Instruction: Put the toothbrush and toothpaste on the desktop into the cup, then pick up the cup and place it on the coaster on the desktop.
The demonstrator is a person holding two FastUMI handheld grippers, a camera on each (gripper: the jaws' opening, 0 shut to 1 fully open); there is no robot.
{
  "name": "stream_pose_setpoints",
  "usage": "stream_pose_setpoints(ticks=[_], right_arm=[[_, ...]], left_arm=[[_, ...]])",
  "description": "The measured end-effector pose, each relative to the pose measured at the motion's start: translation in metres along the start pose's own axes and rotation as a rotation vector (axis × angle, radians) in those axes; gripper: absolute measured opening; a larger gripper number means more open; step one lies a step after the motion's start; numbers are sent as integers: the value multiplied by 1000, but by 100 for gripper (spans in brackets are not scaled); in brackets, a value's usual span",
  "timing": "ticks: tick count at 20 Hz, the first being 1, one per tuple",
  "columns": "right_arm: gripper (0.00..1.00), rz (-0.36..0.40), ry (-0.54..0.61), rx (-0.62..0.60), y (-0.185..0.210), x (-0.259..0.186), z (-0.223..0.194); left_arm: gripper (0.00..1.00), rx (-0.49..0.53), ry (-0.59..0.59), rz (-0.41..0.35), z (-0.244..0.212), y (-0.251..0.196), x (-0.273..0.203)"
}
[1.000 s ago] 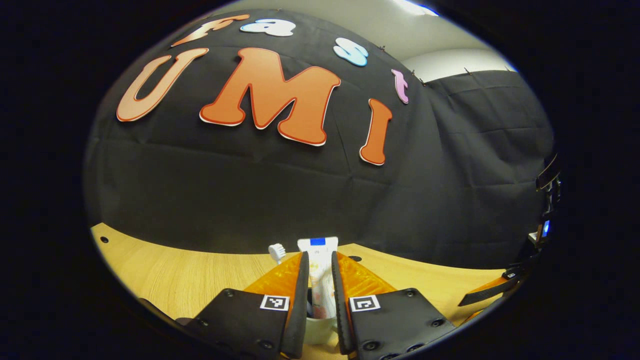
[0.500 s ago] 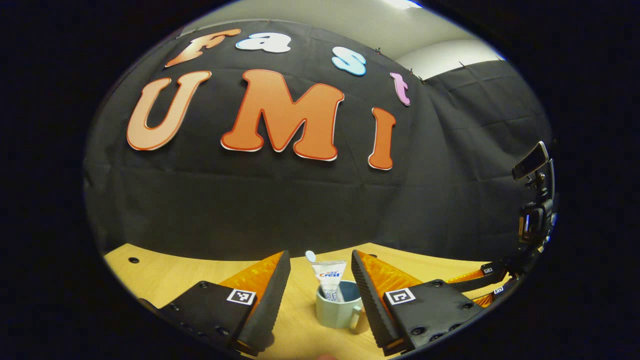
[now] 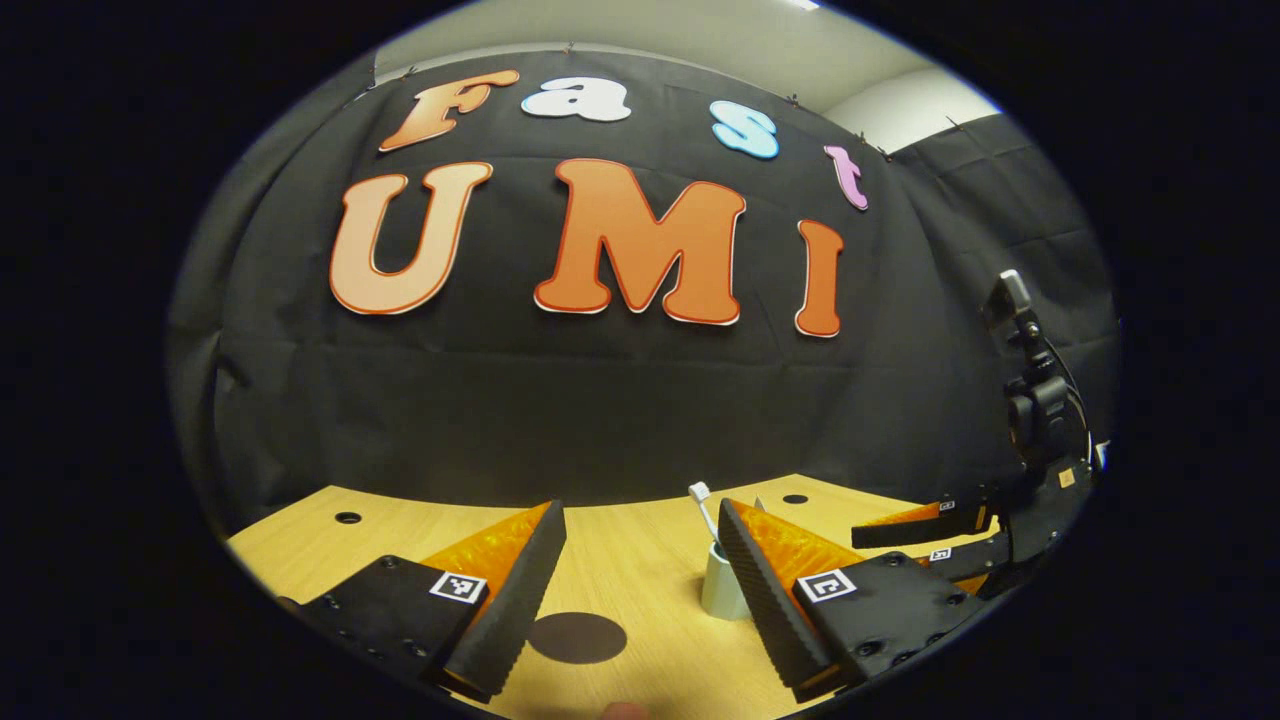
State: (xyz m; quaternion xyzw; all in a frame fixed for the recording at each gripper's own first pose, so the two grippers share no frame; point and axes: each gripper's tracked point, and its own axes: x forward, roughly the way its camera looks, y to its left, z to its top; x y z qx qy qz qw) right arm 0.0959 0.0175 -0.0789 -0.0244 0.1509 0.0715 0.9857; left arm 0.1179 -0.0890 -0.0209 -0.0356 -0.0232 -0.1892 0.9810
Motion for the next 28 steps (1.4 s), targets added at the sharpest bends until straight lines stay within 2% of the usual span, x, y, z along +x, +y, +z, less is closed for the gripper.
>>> stream_pose_setpoints(ticks=[5,9,16,19,21,22,25,26,27,28], right_arm=[[79,28,107,17,13,22,-4],[78,-30,223,-23,4,39,-17],[79,-105,437,2,-8,62,-43],[76,-111,521,35,-11,71,-50],[68,-117,563,36,-16,76,-53],[72,-113,576,42,-16,79,-55],[70,-114,633,29,-17,78,-66],[63,-117,646,10,-17,79,-69],[66,-122,657,-4,-18,79,-71],[62,-127,666,-7,-18,79,-74]], left_arm=[[97,24,38,69,-1,26,-24],[96,39,42,116,-2,44,-40],[97,25,98,171,-29,70,-64],[97,17,109,189,-33,81,-70],[97,13,118,196,-40,86,-73],[96,11,126,203,-43,89,-75],[97,-13,139,206,-48,91,-79],[97,-17,147,204,-51,92,-78],[99,-15,160,205,-54,92,-79],[97,-8,172,208,-58,93,-80]])
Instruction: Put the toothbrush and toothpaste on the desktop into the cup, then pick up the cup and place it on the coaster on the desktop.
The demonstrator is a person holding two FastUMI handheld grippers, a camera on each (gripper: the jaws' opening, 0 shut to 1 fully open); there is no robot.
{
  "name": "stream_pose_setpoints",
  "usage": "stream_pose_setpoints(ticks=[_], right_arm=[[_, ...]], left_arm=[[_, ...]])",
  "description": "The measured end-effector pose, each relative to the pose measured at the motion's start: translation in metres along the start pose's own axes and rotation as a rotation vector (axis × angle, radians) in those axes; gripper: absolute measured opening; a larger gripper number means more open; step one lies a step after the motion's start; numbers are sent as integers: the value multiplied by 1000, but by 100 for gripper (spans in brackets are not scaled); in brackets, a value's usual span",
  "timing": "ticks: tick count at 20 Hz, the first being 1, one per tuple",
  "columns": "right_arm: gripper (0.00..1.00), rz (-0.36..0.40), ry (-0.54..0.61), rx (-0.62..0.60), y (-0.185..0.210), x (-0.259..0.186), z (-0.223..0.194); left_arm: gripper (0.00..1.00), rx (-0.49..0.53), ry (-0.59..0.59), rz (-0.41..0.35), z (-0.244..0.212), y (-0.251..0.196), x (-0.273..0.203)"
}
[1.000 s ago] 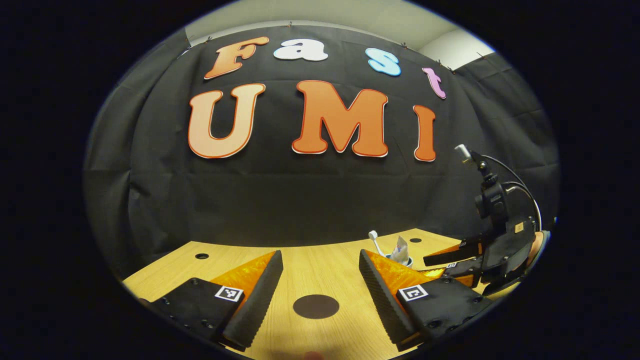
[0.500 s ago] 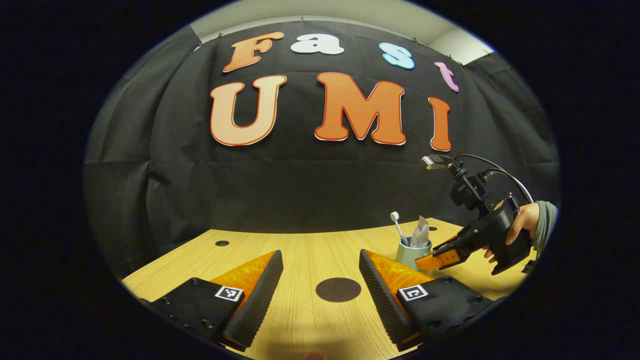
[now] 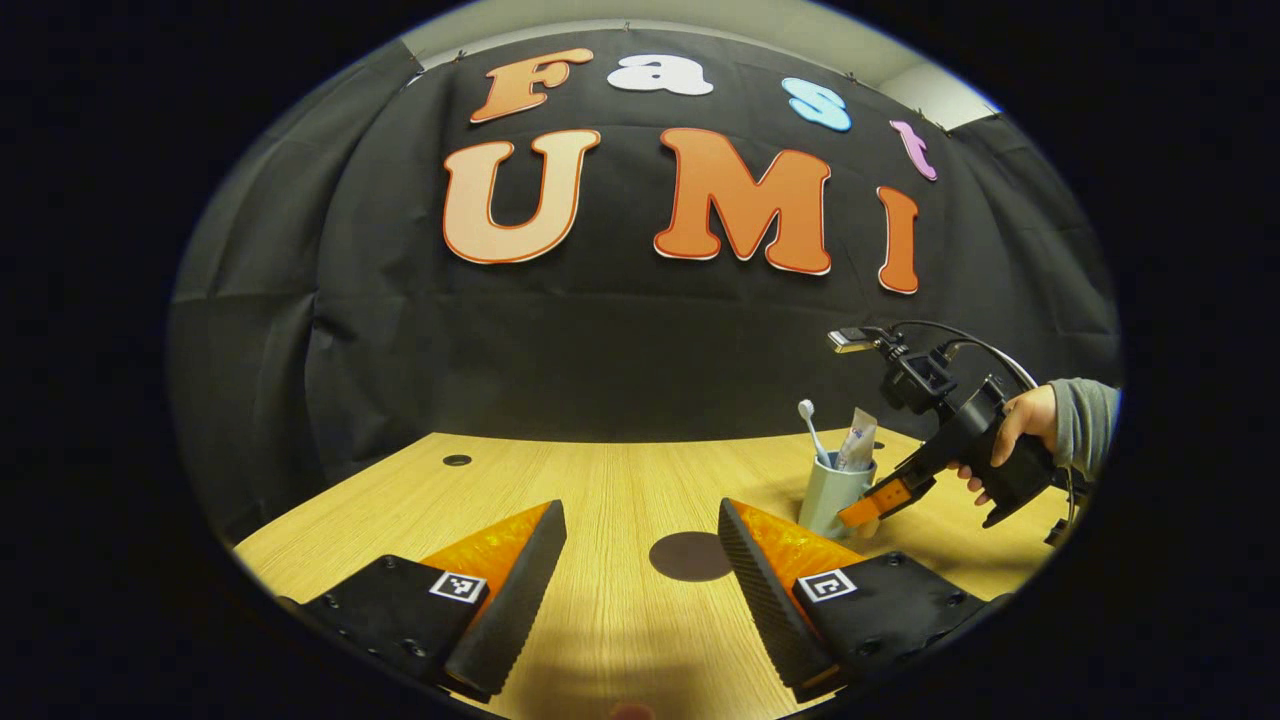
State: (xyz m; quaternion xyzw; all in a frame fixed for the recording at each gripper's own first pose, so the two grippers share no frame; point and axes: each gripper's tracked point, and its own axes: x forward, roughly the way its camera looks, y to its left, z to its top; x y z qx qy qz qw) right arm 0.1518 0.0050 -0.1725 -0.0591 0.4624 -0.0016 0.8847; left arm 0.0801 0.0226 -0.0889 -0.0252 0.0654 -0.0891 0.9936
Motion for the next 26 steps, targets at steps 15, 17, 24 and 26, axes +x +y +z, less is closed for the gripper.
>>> stream_pose_setpoints(ticks=[15,17,24,26], right_arm=[[17,90,-34,24,12,10,2],[16,99,-52,13,11,10,6],[16,153,-109,-11,18,11,16],[16,175,-123,-27,21,12,16]], left_arm=[[97,44,39,-5,-14,-6,-9],[97,43,39,2,-13,-3,-9],[97,48,35,23,-10,5,-16],[97,49,28,25,-9,5,-19]])
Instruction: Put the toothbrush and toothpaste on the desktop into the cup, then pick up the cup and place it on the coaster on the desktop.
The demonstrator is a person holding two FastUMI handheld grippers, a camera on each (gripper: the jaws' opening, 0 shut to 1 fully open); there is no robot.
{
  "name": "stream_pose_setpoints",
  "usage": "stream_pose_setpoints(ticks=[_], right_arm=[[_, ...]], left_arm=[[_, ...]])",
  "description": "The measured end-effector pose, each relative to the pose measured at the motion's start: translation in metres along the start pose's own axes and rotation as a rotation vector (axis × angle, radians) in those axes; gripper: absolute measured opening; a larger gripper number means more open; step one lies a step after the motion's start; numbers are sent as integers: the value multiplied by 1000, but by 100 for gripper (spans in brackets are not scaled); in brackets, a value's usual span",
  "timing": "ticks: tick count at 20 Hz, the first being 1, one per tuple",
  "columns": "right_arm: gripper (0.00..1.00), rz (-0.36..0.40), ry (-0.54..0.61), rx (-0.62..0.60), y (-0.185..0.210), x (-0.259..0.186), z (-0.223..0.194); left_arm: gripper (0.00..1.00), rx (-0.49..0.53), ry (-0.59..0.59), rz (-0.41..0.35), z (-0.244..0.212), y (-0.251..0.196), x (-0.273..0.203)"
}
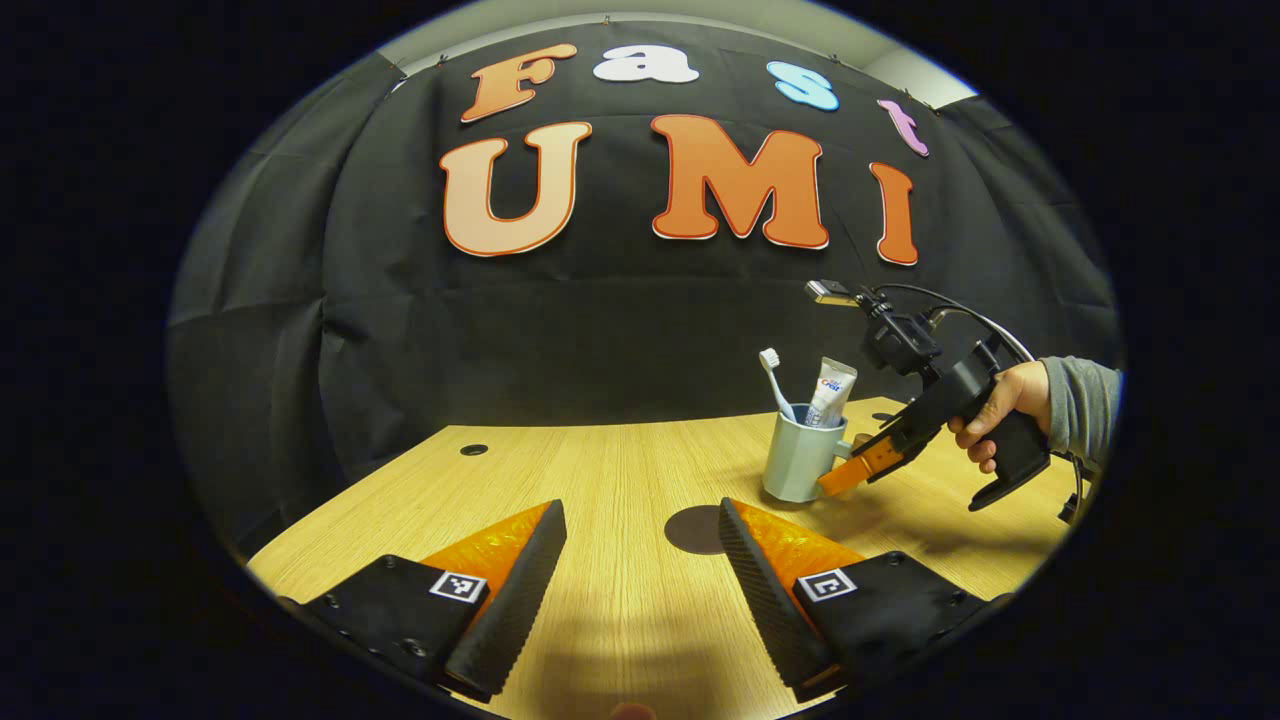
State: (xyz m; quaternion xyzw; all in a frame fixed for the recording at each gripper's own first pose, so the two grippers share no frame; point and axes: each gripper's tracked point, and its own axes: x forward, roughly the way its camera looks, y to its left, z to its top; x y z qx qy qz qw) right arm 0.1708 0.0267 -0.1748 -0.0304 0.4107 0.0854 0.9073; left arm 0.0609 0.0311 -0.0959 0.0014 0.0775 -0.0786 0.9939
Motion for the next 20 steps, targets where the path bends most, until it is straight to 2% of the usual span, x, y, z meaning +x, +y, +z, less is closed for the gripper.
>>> stream_pose_setpoints(ticks=[14,20], right_arm=[[16,110,-8,-101,2,2,9],[16,128,15,-132,1,1,8]], left_arm=[[96,3,-27,11,5,10,-10],[97,-5,-17,17,-1,15,-13]])
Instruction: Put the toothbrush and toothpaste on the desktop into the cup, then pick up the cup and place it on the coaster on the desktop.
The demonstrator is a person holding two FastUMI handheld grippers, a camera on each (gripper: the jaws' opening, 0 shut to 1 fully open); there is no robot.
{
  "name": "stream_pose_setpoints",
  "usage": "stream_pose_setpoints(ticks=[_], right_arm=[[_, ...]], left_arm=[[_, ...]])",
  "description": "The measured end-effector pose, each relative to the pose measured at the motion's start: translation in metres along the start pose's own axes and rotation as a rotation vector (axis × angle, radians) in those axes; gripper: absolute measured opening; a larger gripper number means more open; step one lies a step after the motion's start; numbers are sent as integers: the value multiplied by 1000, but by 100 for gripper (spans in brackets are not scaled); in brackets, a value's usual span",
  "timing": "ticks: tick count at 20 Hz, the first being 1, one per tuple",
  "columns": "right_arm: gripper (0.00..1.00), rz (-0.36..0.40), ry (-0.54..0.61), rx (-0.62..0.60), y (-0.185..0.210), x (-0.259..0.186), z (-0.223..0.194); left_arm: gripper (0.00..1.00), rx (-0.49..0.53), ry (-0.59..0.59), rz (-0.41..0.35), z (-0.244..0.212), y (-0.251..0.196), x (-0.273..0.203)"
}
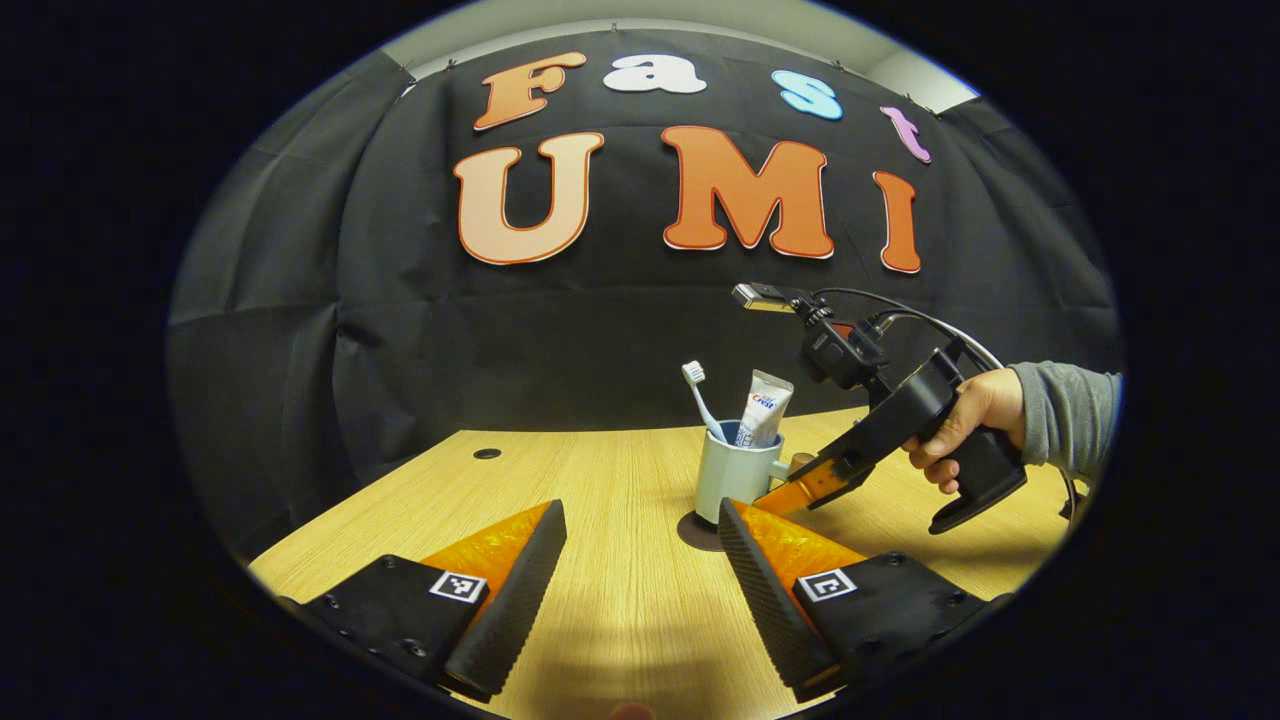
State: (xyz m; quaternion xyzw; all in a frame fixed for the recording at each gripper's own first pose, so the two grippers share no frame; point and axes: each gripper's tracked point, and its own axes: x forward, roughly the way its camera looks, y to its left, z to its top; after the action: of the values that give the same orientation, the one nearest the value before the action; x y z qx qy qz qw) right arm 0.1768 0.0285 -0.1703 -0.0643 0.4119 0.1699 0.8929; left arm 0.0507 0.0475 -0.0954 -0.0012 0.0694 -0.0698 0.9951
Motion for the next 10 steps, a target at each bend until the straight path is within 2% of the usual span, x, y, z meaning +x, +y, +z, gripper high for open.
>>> stream_pose_setpoints(ticks=[10], right_arm=[[16,-20,41,-55,-9,-7,1]], left_arm=[[96,-10,24,7,-11,5,1]])
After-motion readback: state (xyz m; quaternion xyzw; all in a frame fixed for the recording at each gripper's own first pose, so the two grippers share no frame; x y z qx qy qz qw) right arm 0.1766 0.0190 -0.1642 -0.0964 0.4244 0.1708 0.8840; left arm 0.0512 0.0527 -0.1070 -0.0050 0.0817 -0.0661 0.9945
